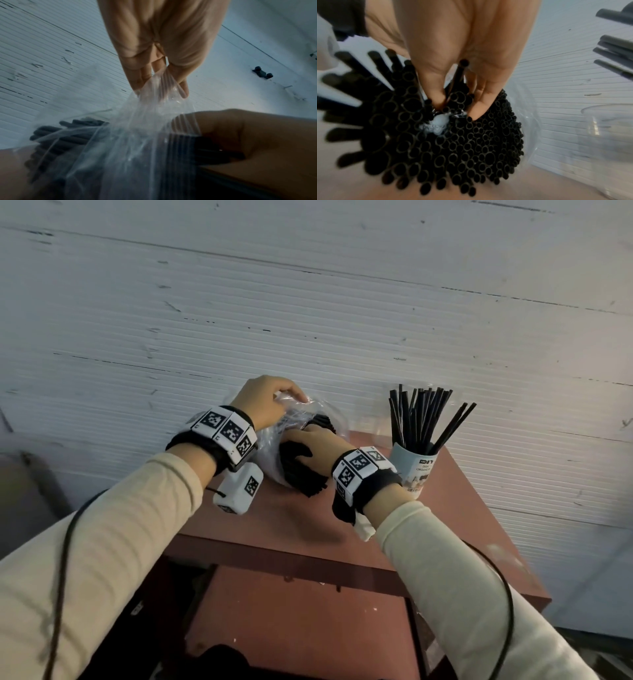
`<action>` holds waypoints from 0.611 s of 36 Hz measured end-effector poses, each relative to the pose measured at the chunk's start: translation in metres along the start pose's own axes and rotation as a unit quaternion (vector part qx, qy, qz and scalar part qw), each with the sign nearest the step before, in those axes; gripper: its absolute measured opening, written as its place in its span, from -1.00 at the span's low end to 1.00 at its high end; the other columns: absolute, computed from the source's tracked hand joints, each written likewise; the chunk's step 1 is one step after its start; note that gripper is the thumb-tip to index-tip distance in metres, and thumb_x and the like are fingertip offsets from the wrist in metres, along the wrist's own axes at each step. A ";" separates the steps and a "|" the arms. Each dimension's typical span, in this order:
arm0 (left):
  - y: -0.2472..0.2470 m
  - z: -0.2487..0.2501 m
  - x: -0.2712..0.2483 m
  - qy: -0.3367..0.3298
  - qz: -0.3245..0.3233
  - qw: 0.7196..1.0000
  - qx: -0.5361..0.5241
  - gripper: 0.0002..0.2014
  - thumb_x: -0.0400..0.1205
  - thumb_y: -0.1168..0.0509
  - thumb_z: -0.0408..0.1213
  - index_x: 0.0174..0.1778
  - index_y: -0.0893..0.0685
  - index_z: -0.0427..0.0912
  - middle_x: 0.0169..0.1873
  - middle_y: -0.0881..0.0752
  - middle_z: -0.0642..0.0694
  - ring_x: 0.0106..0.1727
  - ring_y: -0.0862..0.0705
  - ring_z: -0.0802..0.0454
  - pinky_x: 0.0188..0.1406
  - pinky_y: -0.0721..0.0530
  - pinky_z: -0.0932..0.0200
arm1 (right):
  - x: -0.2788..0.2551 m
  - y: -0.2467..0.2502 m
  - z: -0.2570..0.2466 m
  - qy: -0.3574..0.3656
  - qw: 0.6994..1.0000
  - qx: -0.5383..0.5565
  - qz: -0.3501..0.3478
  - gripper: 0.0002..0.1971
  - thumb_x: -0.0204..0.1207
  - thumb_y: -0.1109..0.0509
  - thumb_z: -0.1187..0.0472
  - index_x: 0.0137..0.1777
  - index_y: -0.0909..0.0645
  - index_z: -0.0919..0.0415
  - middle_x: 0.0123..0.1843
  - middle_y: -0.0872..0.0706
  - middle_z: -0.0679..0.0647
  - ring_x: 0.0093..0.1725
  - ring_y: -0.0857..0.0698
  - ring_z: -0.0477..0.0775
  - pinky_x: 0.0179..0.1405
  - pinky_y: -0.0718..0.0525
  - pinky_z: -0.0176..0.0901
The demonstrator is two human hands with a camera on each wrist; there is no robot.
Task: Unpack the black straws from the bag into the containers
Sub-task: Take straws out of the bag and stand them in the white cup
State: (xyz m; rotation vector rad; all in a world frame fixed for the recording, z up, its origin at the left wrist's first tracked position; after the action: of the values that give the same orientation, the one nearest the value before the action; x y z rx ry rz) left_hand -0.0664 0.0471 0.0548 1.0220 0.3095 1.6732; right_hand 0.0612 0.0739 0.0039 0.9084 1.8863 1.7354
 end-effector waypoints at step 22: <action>-0.009 -0.036 -0.008 0.041 -0.085 0.996 0.000 -0.63 0.65 -0.34 -0.38 0.32 -0.65 0.09 0.36 -0.61 -0.05 0.34 -0.55 0.05 0.16 -0.44 0.22 | -0.012 0.002 0.025 0.004 0.988 0.127 0.083 -0.67 0.57 -0.43 0.22 0.32 -0.69 0.03 0.32 -0.71 0.05 0.35 -0.60 0.00 0.36 -0.39 -0.36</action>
State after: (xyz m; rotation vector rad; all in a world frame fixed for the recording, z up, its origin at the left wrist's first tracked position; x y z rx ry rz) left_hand -0.0869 0.0535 0.0239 0.9018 0.4383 1.5639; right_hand 0.0867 0.0831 0.0016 1.1843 2.1243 1.6149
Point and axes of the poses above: each hand's wrist, its own x-axis towards the middle knuckle, its own y-axis out of the back of the hand, z = x × y, the point moved 3 cm from there along x, towards the middle knuckle
